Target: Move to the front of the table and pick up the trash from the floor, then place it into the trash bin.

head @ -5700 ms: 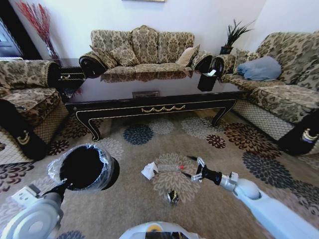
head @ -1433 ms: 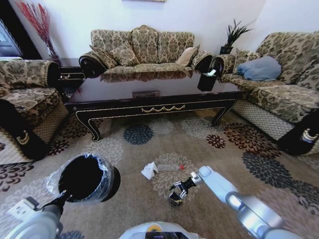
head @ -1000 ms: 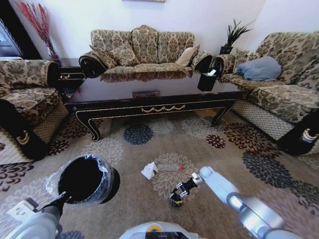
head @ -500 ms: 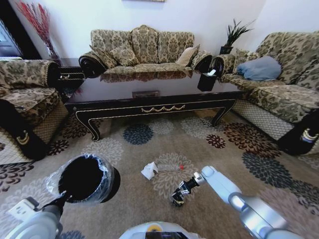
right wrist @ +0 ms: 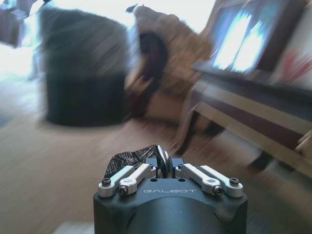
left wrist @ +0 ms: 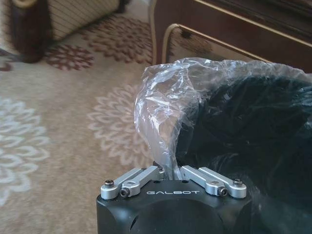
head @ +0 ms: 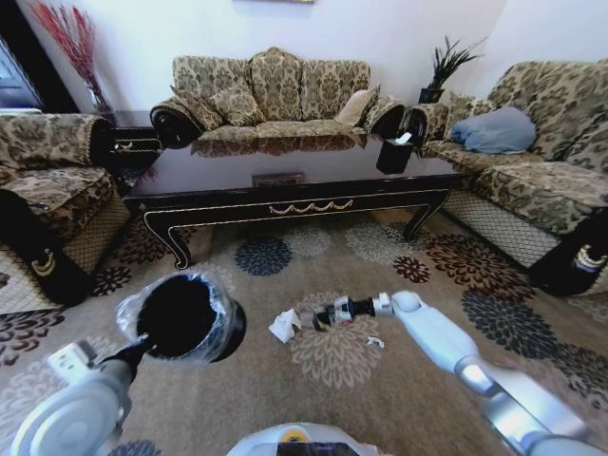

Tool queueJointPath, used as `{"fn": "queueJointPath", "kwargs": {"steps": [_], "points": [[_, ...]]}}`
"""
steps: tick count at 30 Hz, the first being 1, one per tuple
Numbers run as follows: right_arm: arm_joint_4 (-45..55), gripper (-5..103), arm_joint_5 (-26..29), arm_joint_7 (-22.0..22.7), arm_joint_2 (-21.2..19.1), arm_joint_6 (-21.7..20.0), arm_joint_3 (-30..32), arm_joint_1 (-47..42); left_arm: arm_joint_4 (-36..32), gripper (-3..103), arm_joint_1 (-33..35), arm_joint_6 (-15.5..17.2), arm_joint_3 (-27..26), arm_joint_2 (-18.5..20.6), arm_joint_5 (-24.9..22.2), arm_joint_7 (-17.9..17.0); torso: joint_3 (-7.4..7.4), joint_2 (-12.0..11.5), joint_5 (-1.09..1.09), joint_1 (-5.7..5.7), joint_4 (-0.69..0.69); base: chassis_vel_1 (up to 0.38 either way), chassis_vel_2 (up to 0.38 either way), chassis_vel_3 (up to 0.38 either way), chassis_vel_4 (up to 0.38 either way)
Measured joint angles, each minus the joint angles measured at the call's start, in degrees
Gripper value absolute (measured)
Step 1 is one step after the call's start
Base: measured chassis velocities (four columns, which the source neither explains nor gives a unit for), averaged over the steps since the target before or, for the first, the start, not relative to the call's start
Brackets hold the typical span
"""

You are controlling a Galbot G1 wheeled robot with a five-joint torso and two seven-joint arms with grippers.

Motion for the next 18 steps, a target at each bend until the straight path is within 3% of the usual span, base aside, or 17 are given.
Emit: {"fn": "queueJointPath", "kwargs": {"steps": [1,3,5,8,9,12,18], "points": [[0.00,12,0.00,0.00,0.00,0.00,0.00,0.00,0.00,2,0.00,0.00,0.00,0.00,0.00,0.00,0.00,0.00,0.00,0.00,0.00,0.000,0.000,0.000,0.000],[6.65,12,2.36,8.30,-1.24,-0.20,-0.65,0.17,1.41,2,-1.75,0.25,2.08,1.84,-0.80,-0.41,0.00,0.00,-0.01,0.00,0.00,0.000,0.000,0.000,0.000],[8.37,12,2.65,10.39,-1.55,-0.23,-0.79,0.28,1.74,2,-2.13,0.31,2.67,2.26,-0.83,-0.47,0.00,0.00,0.00,0.00,0.01,0.000,0.000,0.000,0.000],[15.38,12,3.31,18.69,-2.95,-0.26,-1.23,1.05,3.67,2,-3.65,0.77,5.72,4.18,-0.90,-0.66,0.00,0.00,-0.01,0.00,0.01,0.000,0.000,0.000,0.000],[15.38,12,3.31,18.69,-2.95,-0.26,-1.23,1.05,3.67,2,-3.65,0.77,5.72,4.18,-0.90,-0.66,0.00,0.00,-0.01,0.00,0.01,0.000,0.000,0.000,0.000],[20.69,12,4.60,24.21,-4.13,-0.51,-2.49,2.05,5.89,2,-5.71,1.12,8.81,6.07,-0.86,-0.58,0.00,0.00,-0.01,0.00,0.01,0.000,0.000,0.000,0.000],[23.07,12,6.86,27.38,-3.90,-1.18,-4.89,4.59,11.45,2,-11.43,1.21,15.27,9.44,-0.64,-0.54,0.00,0.00,-0.02,0.00,-0.01,0.000,0.000,0.000,0.000]]}}
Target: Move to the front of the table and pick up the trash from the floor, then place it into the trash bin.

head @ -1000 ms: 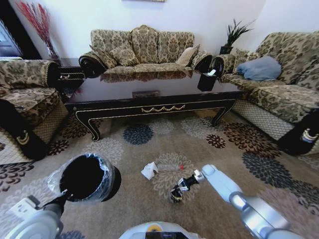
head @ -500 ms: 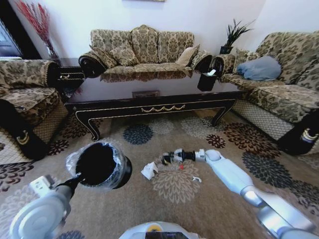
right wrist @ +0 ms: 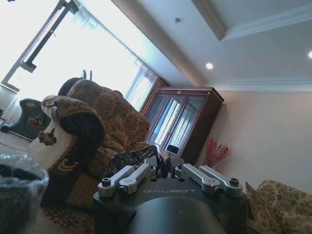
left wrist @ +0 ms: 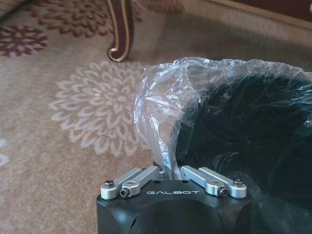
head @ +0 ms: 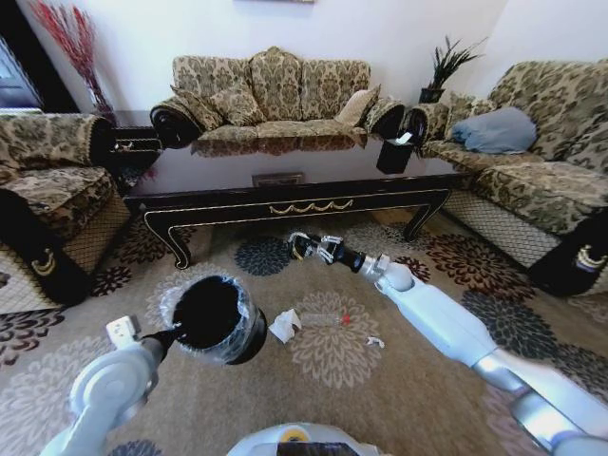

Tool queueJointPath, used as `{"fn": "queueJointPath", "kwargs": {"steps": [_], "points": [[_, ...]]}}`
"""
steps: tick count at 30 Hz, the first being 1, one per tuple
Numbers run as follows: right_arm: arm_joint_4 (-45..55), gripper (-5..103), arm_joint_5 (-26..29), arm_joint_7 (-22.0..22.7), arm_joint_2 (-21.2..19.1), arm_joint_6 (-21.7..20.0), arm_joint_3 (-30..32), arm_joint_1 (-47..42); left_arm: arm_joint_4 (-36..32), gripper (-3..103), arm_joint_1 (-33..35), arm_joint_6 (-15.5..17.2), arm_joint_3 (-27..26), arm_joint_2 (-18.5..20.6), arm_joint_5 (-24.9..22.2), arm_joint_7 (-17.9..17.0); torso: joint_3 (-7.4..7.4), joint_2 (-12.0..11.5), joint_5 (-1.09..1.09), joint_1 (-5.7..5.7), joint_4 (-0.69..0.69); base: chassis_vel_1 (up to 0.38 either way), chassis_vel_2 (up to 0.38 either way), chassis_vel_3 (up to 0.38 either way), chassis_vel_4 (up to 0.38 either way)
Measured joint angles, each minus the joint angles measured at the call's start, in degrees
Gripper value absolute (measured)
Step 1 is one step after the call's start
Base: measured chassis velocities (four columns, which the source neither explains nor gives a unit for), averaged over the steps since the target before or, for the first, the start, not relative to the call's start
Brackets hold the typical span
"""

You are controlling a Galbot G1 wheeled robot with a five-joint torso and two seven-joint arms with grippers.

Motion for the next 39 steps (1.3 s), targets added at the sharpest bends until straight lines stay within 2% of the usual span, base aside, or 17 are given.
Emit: {"fn": "queueJointPath", "kwargs": {"steps": [2,3,8,18,27,34,35,37,38,39], "points": [[-0.80,12,-1.04,1.79,0.83,0.43,-1.54,1.19,3.74,2,-3.91,0.05,3.58,1.72,0.02,-0.72,0.00,0.00,0.00,0.00,0.00,0.000,0.000,0.000,0.000],[-0.80,12,-1.04,1.79,0.83,0.43,-1.54,1.19,3.74,2,-3.91,0.05,3.58,1.72,0.02,-0.72,0.00,0.00,0.00,0.00,0.00,0.000,0.000,0.000,0.000],[-5.13,12,-4.01,5.29,4.44,2.32,-4.99,3.30,12.50,2,-13.48,0.05,10.45,3.19,0.07,-0.92,0.01,0.00,0.02,0.00,0.03,0.000,0.000,0.000,0.000],[-8.16,12,-6.36,10.05,7.75,4.04,-13.39,8.63,22.43,2,-27.02,-0.10,19.76,0.12,-0.24,-1.18,0.00,0.00,0.00,-0.01,0.00,0.000,0.000,0.000,0.000],[-8.17,12,-8.29,11.80,11.28,4.34,-18.00,7.83,27.72,2,-34.06,-0.37,25.18,-1.59,-0.75,-1.89,0.00,-0.01,0.01,-0.01,0.01,0.000,0.000,0.000,0.000],[-8.35,12,-8.63,11.83,13.00,4.28,-19.45,6.27,28.35,2,-36.47,-0.61,26.32,-2.34,-2.07,-3.16,0.00,-0.01,0.02,-0.01,0.00,0.000,0.000,0.000,0.000],[-8.51,9,-8.63,11.90,13.29,4.16,-19.62,5.78,28.18,2,-36.66,-0.64,26.33,-2.34,-2.43,-3.60,0.00,0.00,0.02,-0.01,0.00,0.000,0.000,0.000,0.000],[-8.76,19,-8.67,12.66,13.62,3.96,-19.69,5.23,27.39,2,-36.62,-0.65,26.25,-2.18,-2.92,-4.04,0.00,-0.01,0.01,-0.01,0.01,0.000,0.000,0.000,0.000],[-8.76,19,-8.67,12.66,13.62,3.96,-19.69,5.23,27.39,2,-36.62,-0.65,26.25,-2.18,-2.92,-4.04,0.00,-0.01,0.01,-0.01,0.01,0.000,0.000,0.000,0.000],[-8.82,24,-8.72,13.03,13.67,3.89,-19.69,5.11,27.06,2,-36.51,-0.65,26.17,-2.06,-3.06,-4.15,0.00,0.00,0.01,-0.01,0.01,0.000,0.000,0.000,0.000]]}}
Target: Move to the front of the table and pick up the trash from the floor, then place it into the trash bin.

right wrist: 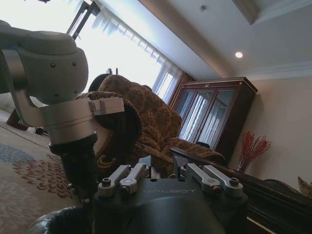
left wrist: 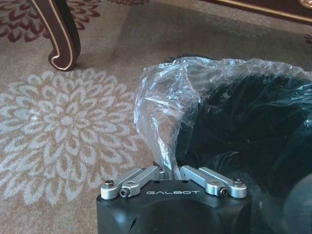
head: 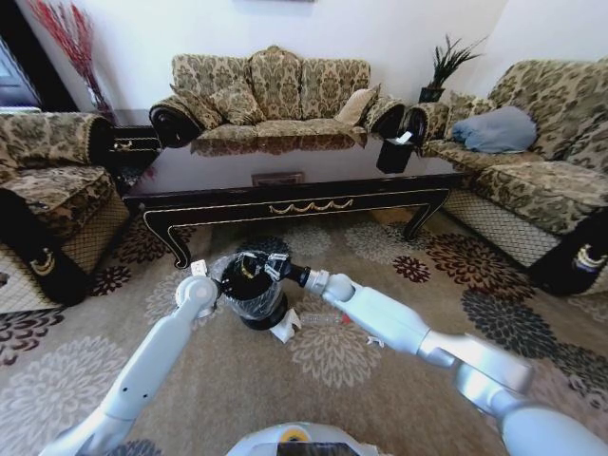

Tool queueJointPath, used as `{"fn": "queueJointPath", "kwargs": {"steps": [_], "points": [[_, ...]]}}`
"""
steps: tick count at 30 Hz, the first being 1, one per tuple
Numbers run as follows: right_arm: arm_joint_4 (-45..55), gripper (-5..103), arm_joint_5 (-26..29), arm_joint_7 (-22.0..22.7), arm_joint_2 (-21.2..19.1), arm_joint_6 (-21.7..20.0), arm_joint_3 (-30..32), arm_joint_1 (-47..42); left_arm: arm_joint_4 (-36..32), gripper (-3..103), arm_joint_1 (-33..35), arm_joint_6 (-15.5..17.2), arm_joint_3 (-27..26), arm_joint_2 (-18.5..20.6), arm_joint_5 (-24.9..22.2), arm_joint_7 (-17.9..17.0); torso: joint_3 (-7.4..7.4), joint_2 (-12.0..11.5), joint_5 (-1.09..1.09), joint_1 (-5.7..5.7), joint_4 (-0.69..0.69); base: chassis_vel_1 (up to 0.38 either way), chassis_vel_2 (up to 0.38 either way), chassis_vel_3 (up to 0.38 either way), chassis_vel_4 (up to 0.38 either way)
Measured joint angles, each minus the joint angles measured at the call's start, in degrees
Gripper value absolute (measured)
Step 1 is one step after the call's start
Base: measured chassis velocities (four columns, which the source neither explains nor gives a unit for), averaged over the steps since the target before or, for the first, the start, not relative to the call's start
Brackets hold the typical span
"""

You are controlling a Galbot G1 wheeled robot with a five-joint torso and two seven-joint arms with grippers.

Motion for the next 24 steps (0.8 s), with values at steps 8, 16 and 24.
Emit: {"fn": "queueJointPath", "kwargs": {"steps": [8,16,24], "points": [[-0.55,57,-0.43,1.42,0.08,-0.38,0.32,0.11,-2.91,2,2.55,0.00,-2.39,1.30,-0.45,-0.44,0.00,0.00,0.00,0.00,0.01,0.000,0.000,0.000,0.000],[0.69,78,-0.06,3.00,-1.36,-1.37,1.95,0.95,-5.66,2,6.44,0.04,-7.11,3.34,-0.88,-0.35,0.00,0.00,-0.01,0.00,0.02,0.000,0.000,0.000,0.000],[4.68,100,2.89,5.17,-7.94,-6.35,1.69,-0.41,-9.50,2,10.13,0.20,-14.73,8.56,-4.49,-0.39,0.00,0.00,-0.01,0.00,0.00,0.000,0.000,0.000,0.000]]}}
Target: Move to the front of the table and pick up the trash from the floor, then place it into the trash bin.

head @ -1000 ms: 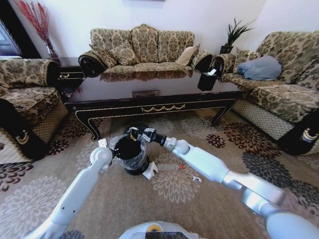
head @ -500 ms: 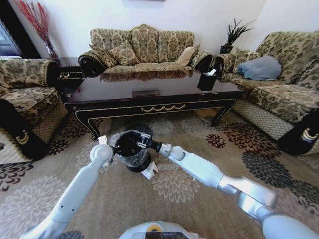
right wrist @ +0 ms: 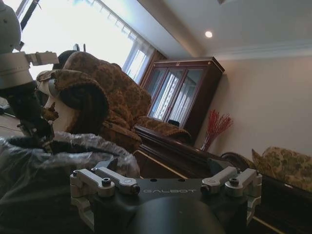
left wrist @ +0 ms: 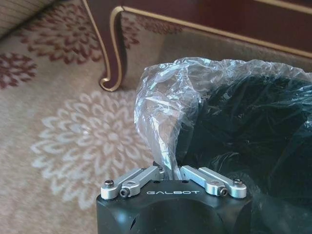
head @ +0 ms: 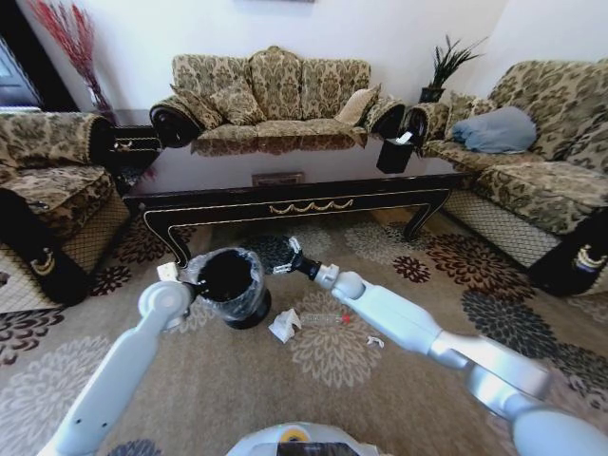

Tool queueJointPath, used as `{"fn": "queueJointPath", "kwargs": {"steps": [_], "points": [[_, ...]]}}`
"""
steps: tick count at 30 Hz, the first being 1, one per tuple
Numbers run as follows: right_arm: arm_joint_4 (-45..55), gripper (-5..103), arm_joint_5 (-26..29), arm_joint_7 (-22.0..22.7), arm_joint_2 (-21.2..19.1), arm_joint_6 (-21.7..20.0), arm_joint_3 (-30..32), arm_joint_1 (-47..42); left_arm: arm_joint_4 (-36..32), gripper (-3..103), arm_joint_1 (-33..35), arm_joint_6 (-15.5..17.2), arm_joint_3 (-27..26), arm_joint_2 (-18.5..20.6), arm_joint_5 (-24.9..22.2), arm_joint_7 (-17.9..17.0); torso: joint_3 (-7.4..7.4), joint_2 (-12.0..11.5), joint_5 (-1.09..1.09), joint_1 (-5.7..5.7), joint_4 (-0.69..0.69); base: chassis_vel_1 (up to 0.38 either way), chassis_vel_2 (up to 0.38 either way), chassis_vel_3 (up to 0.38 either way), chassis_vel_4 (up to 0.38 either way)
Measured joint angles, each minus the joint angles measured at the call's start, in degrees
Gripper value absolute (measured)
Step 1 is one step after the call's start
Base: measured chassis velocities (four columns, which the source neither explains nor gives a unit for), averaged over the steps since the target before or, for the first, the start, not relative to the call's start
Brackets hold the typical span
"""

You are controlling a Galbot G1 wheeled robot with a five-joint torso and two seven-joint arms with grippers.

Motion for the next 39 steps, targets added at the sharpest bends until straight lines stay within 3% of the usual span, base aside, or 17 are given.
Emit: {"fn": "queueJointPath", "kwargs": {"steps": [5,9,11,12,13,15,16,20,25,31,35,39], "points": [[2.48,100,2.34,1.24,-3.18,-5.89,-0.85,-3.84,-2.75,2,1.90,0.09,-5.64,3.91,-3.15,-0.59,0.00,0.00,0.02,0.00,0.01,0.000,0.000,0.000,0.000],[0.60,100,2.48,-1.13,-3.75,-8.32,-0.94,-6.17,-4.05,2,3.12,0.09,-9.02,5.24,-4.20,-0.74,-0.01,0.00,0.02,0.00,0.00,0.000,0.000,0.000,0.000],[-2.53,100,2.70,-5.57,-3.54,-9.80,-1.27,-7.20,-5.32,2,4.55,0.13,-11.70,5.48,-5.03,-1.22,0.00,0.00,0.02,0.00,-0.01,0.000,0.000,0.000,0.000],[-2.53,100,2.70,-5.57,-3.54,-9.80,-1.27,-7.20,-5.32,2,4.55,0.13,-11.70,5.48,-5.03,-1.22,0.00,0.00,0.02,0.00,-0.01,0.000,0.000,0.000,0.000],[-3.92,100,2.93,-8.09,-3.32,-10.19,-1.33,-7.32,-5.84,2,5.23,0.15,-12.66,5.49,-5.23,-1.35,0.00,0.00,0.01,0.00,0.00,0.000,0.000,0.000,0.000],[-9.58,100,3.08,-18.30,-2.02,-9.98,-0.88,-7.28,-7.58,2,7.66,0.23,-15.40,5.42,-5.29,-1.62,0.00,0.00,0.01,0.00,0.01,0.000,0.000,0.000,0.000],[-9.58,100,3.08,-18.30,-2.02,-9.98,-0.88,-7.28,-7.58,2,7.66,0.23,-15.40,5.42,-5.29,-1.62,0.00,0.00,0.01,0.00,0.01,0.000,0.000,0.000,0.000],[-20.42,100,0.76,-27.37,1.45,-6.29,-0.16,-5.70,-11.00,2,12.05,0.31,-18.24,3.60,-4.51,-1.73,0.00,0.00,0.00,0.00,0.00,0.000,0.000,0.000,0.000],[-26.43,100,-2.44,-29.54,4.56,-4.16,-0.05,-4.15,-12.64,2,13.83,0.32,-19.11,2.26,-4.00,-1.75,0.00,0.01,0.00,0.00,0.00,0.000,0.000,0.000,0.000],[-34.49,100,-10.21,-29.67,10.99,0.52,0.11,-1.94,-13.69,2,14.97,0.31,-19.53,1.04,-3.72,-1.86,0.01,0.01,0.00,0.00,0.02,0.000,0.000,0.000,0.000],[-39.21,100,-14.47,-27.40,15.07,3.19,-0.11,-1.23,-14.31,2,15.40,0.21,-20.31,1.84,-3.88,-1.96,0.01,0.00,0.01,0.00,0.00,0.000,0.000,0.000,0.000],[-41.38,100,-17.05,-25.96,16.00,3.75,-0.12,-1.21,-14.96,2,16.08,0.15,-20.62,2.36,-3.96,-1.98,0.01,0.00,0.00,0.00,0.00,0.000,0.000,0.000,0.000]]}}
